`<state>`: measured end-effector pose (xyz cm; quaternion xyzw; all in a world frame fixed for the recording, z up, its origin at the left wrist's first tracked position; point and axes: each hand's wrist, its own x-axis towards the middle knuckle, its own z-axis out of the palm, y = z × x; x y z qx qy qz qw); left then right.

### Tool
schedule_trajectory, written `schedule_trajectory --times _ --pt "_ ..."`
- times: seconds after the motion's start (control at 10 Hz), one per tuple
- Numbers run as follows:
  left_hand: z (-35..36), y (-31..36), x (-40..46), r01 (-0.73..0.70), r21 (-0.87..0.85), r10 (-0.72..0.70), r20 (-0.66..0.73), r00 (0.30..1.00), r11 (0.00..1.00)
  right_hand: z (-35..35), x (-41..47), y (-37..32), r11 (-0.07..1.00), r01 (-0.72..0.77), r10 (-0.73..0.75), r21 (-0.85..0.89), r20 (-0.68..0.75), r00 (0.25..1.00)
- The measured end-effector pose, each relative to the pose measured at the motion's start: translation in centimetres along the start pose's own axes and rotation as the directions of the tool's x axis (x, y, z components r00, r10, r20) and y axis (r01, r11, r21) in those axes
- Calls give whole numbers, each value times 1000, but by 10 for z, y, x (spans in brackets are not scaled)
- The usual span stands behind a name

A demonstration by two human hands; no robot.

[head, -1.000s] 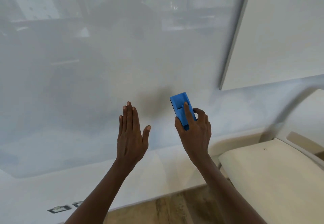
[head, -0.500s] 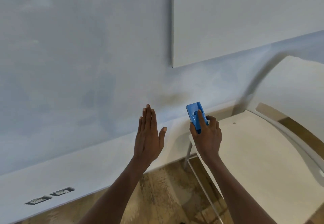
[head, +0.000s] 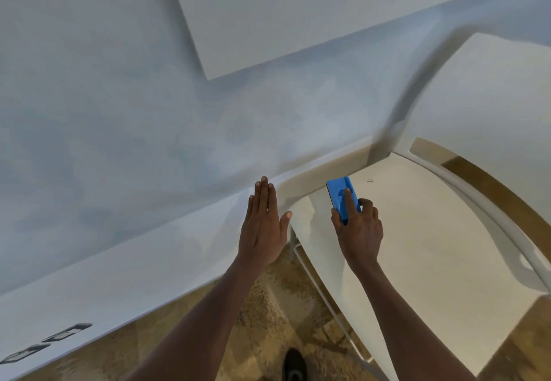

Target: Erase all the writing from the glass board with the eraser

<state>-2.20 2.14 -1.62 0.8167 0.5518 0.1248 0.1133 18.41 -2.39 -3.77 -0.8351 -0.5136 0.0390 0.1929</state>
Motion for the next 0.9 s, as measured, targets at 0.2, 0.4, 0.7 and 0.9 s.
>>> schedule_trajectory --times 0.2,0.4,0.7,0.9 --pt "37 7 23 10 10 -10 39 999 1000 27 18 31 997 -49 54 -58 106 993" --pt "46 8 31 21 12 -22 51 998 1000 42 19 42 995 -71 82 -76 153 985" --pt "36 9 41 31 27 -30 -38 999 999 47 19 46 989 -52 69 -137 125 990" --pt "8 1 36 56 110 -29 -232 972 992 43 6 30 994 15 -18 -112 -29 999"
